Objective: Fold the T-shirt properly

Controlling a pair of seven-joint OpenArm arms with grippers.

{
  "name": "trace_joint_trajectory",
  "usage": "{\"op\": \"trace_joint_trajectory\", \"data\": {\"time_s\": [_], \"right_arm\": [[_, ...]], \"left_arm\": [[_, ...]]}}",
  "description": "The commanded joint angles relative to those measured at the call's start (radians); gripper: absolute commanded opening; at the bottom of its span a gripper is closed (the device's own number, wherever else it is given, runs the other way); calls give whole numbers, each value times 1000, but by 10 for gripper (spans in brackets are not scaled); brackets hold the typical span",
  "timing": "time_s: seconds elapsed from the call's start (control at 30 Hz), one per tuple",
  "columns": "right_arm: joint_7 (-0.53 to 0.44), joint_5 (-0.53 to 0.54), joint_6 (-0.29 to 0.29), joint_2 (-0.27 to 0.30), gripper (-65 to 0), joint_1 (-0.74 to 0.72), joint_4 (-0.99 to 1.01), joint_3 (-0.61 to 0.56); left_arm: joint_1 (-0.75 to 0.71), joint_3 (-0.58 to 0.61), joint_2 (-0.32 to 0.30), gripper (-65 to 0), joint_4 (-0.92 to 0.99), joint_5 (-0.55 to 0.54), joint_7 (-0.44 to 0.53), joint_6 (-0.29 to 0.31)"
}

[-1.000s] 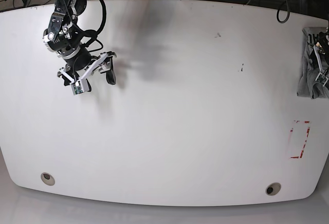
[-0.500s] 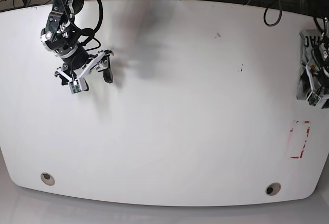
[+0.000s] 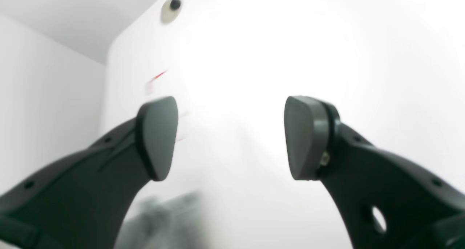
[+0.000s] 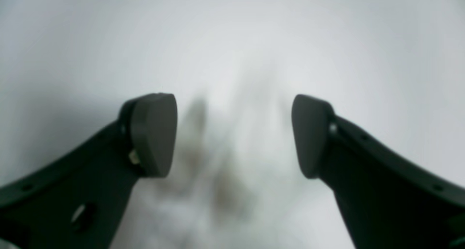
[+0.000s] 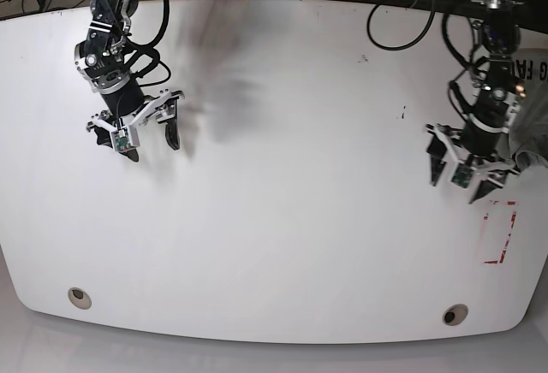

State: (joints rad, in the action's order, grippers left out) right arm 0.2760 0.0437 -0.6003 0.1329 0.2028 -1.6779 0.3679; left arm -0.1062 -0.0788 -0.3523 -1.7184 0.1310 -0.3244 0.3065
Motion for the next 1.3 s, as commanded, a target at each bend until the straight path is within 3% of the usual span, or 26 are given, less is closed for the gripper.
{"op": "trace_joint_trajectory", "data": {"time_s": [0.0,0.13,0.23,0.43,0.77,1.03,1.27], "right_arm": [[-143,2,4,14,-178,8,40,9],[-268,6,4,12,-178,57,78,50],[-283,8,4,9,-178,106,74,69],[-286,83,4,14,-178,221,38,89],[-286,192,3,6,-178,467,-47,101],[-288,192,-4,-68,-178,671,-146,101],[-363,192,-5,-91,-178,800,-95,73]], "left_arm": [[10,43,57,-222,-16,46,71,-68],[-51,67,161,-217,18,89,198,-163],[-103,69,226,-217,39,108,313,-201],[-246,69,296,-217,53,112,459,-232],[-600,70,396,-222,-48,114,554,-238],[-927,115,393,-222,-142,109,601,-240],[-1031,141,329,-222,-48,108,612,-241]]}}
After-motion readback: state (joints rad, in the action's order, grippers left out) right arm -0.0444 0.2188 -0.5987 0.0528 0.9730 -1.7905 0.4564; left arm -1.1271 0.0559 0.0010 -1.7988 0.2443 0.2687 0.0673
